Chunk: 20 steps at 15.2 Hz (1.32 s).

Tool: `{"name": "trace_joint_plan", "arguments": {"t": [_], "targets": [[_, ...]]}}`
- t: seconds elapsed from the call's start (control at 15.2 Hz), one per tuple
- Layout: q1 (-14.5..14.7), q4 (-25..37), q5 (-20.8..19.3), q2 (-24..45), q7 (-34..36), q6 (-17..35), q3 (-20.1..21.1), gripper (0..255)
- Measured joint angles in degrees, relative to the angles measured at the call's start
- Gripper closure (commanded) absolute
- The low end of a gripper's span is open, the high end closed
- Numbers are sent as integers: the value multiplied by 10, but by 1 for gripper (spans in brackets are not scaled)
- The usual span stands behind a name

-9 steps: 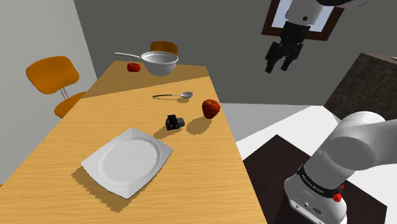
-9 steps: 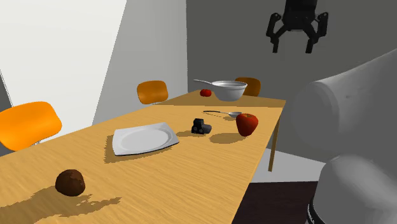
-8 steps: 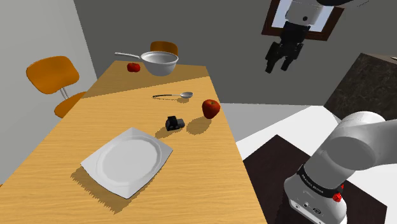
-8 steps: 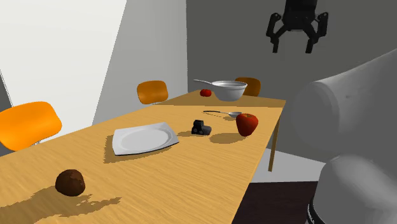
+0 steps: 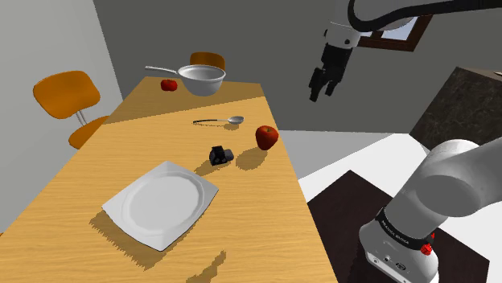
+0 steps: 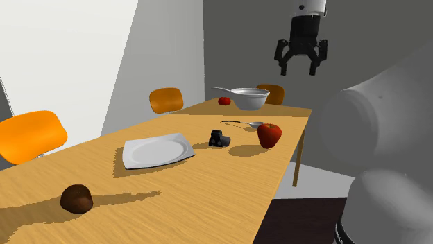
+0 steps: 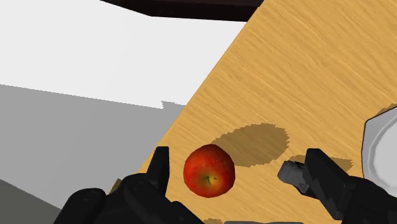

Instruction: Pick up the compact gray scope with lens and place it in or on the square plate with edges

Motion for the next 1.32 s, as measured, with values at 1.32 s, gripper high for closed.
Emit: {"name": "trace_joint_plan", "arguments": {"t": [1.32], "targets": [[81,197,-11,422,-205,197,34,0]]}}
